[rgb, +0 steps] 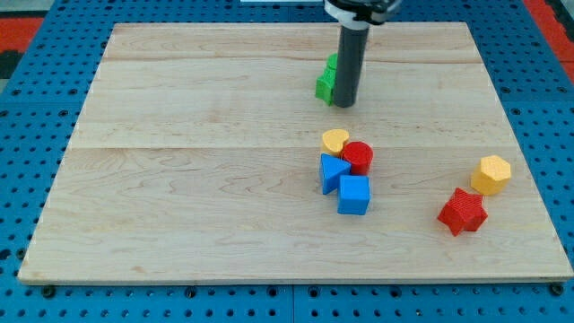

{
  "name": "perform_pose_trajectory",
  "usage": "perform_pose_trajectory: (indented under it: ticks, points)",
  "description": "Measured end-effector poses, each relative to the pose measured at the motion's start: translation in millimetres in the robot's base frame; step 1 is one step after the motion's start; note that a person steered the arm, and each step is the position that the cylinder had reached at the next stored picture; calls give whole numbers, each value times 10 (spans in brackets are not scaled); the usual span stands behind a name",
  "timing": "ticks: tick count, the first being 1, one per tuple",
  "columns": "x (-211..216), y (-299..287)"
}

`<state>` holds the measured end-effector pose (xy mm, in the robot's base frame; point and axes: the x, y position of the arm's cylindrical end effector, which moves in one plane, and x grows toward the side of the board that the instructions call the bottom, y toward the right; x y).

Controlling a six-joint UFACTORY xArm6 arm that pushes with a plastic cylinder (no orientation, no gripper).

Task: Push the green blocks towards the top right corner of the board

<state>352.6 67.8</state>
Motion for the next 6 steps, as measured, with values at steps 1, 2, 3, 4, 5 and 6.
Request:
perform_pose_trajectory:
  ticks: [1, 2, 3, 4, 5, 6]
  points:
    - [-213, -328]
    - [-213, -681]
    - [-272, -759]
    - [-524, -115]
    - [-896, 416]
    - [-679, 570]
